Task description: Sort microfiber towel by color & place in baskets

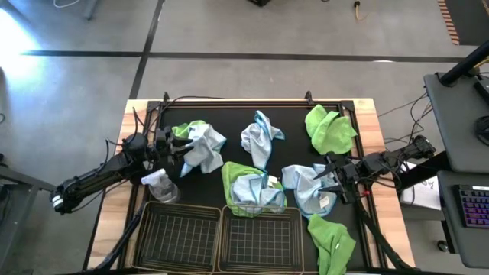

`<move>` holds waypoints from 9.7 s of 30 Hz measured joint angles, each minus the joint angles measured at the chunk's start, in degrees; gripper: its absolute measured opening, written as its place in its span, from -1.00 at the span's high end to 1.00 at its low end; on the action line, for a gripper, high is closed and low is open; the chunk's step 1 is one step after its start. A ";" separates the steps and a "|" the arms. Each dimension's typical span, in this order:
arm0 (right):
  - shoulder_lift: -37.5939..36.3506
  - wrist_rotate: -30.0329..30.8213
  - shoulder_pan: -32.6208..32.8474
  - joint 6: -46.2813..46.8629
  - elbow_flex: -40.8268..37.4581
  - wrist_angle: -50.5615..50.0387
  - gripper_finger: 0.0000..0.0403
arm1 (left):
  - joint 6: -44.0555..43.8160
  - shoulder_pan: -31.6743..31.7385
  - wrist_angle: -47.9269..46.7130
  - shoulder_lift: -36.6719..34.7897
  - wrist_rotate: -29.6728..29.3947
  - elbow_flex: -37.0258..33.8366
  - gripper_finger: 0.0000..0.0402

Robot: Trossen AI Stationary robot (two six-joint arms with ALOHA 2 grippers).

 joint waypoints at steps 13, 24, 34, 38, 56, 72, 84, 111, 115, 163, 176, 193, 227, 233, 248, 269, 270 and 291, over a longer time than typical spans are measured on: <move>0.00 0.00 0.01 0.00 -0.02 -0.04 0.05 | 0.01 -0.01 0.00 -0.02 0.00 0.00 0.31; 0.00 0.02 0.00 0.00 -0.02 -0.05 0.05 | -0.01 -0.02 0.00 -0.01 0.00 -0.01 0.31; 0.00 0.04 0.02 0.00 0.00 -0.05 0.05 | 0.00 0.00 0.00 -0.01 -0.01 -0.01 0.31; 0.00 0.11 0.00 0.00 0.24 -0.28 0.05 | -0.01 0.00 0.00 -0.02 -0.02 -0.01 0.31; 0.00 0.30 0.00 -15.78 0.35 0.19 0.05 | -0.01 0.00 0.00 0.00 0.00 0.01 0.31; 0.00 0.13 0.00 -5.89 0.52 0.83 0.05 | 0.00 -0.01 0.00 -0.01 0.00 0.00 0.31; 0.00 0.13 0.02 4.59 0.52 1.66 0.05 | -0.01 0.00 0.00 -0.02 0.00 0.01 0.31; 0.02 9.81 0.00 7.93 0.55 7.26 0.05 | 0.01 -0.01 0.00 -0.02 0.00 -0.01 0.31; 0.02 12.71 0.00 7.91 0.55 7.26 0.05 | 0.00 -0.02 0.00 -0.01 0.00 0.00 0.31; 4.75 33.33 -0.26 11.75 15.05 -11.48 0.05 | -7.48 0.00 10.39 0.13 -9.09 -0.01 0.31; 28.51 36.14 -0.26 35.21 39.38 -46.63 0.05 | -7.46 0.00 9.77 0.13 -9.11 -0.01 0.31; 47.94 34.12 -4.73 45.95 62.91 -74.01 0.05 | -4.45 0.00 9.30 0.14 -9.18 -0.01 0.31; 56.80 27.21 -54.50 11.95 68.24 -74.45 0.05 | -4.45 0.00 7.80 0.15 -9.18 -0.01 0.31; 61.67 26.56 -60.33 8.17 68.24 -74.43 0.05 | -4.45 0.00 7.53 0.15 -9.18 -0.01 0.31; 73.31 13.51 -63.56 0.31 68.19 -74.68 0.05 | -4.46 0.00 2.47 0.13 -9.16 -0.01 0.31; 80.46 6.15 -63.63 -4.09 59.18 -65.79 0.05 | -4.45 0.00 0.94 0.15 -9.16 -0.01 0.31; 80.46 4.91 -63.63 -4.10 58.66 -64.93 0.05 | -4.45 -0.01 0.94 0.15 -9.16 -0.01 0.31; 80.46 0.53 -63.63 -0.01 50.19 -57.33 0.05 | -4.01 -0.02 -2.08 0.14 -9.14 -0.01 0.31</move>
